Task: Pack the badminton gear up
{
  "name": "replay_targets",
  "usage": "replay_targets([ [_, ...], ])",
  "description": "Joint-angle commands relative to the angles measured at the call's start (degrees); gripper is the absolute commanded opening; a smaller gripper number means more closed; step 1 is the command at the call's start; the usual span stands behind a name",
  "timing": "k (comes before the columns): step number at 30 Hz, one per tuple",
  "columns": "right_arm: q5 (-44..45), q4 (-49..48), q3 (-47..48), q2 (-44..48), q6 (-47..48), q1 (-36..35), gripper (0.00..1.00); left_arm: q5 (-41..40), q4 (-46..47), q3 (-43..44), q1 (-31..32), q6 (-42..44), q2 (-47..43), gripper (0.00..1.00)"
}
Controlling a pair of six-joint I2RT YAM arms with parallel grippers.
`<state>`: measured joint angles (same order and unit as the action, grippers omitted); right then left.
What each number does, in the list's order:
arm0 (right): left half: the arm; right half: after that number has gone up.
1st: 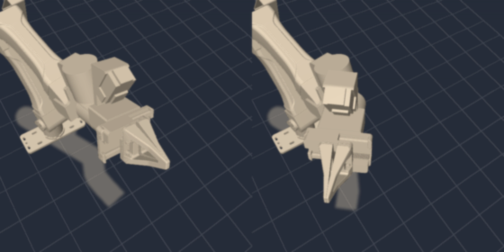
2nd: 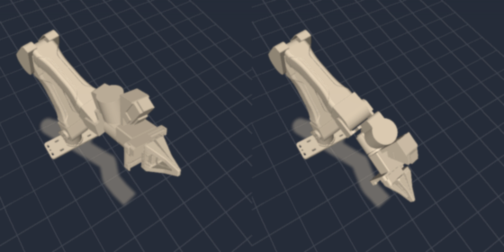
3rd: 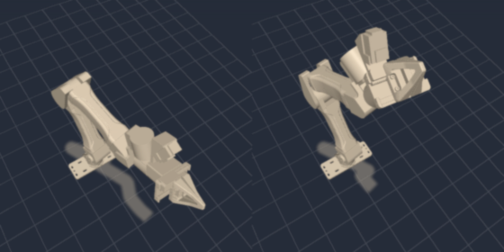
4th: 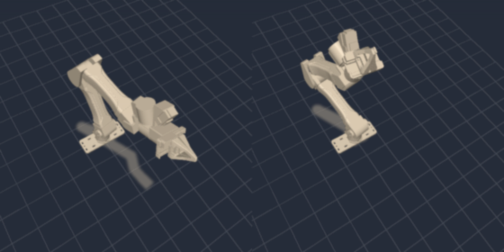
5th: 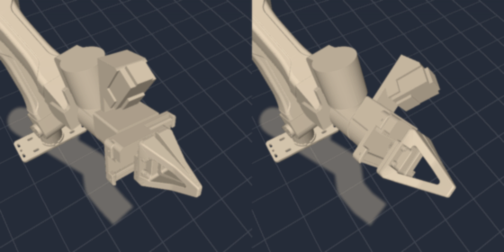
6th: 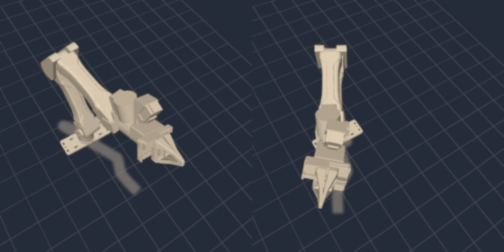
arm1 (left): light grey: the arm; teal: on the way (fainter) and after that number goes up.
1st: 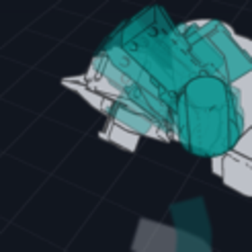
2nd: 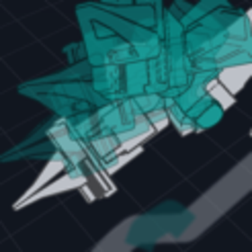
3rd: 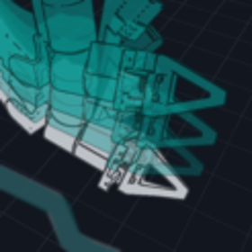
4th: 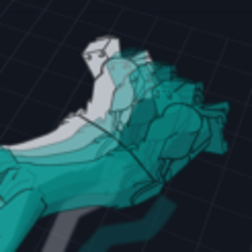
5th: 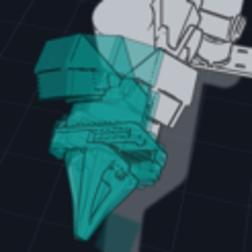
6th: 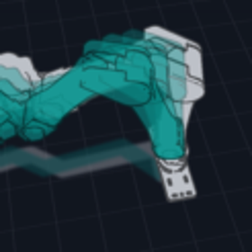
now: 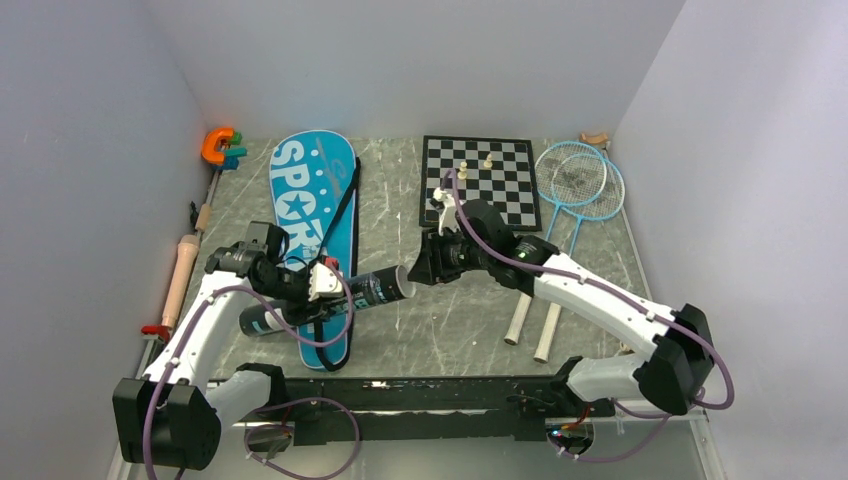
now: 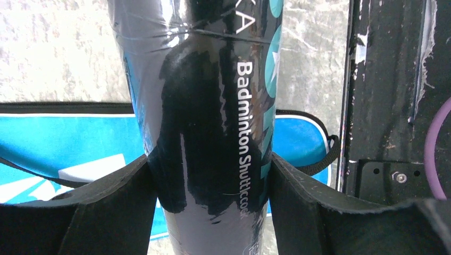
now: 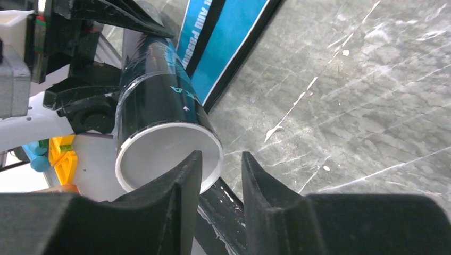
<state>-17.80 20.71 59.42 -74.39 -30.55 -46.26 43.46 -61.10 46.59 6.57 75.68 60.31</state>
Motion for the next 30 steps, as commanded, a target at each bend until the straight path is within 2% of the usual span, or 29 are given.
replay_targets([
  [1,4.28,0.15,1.2,5.31,0.71,-0.33,0.34,6.16,0.62,3.53,0.39,-1.27,0.56,0.0],
  [9,1.51,-2.83,-0.38,6.95,-0.4,-0.42,0.09,7.07,0.57,4.47,0.38,-2.64,0.95,0.0],
  [13,0.51,-3.49,-0.23,6.61,-0.32,-0.5,0.0,6.93,0.72,4.52,0.38,-2.89,0.62,0.0],
  [30,-0.08,-3.49,1.43,3.38,0.74,-2.81,0.0,8.06,2.28,5.08,0.38,-5.03,1.12,0.0],
])
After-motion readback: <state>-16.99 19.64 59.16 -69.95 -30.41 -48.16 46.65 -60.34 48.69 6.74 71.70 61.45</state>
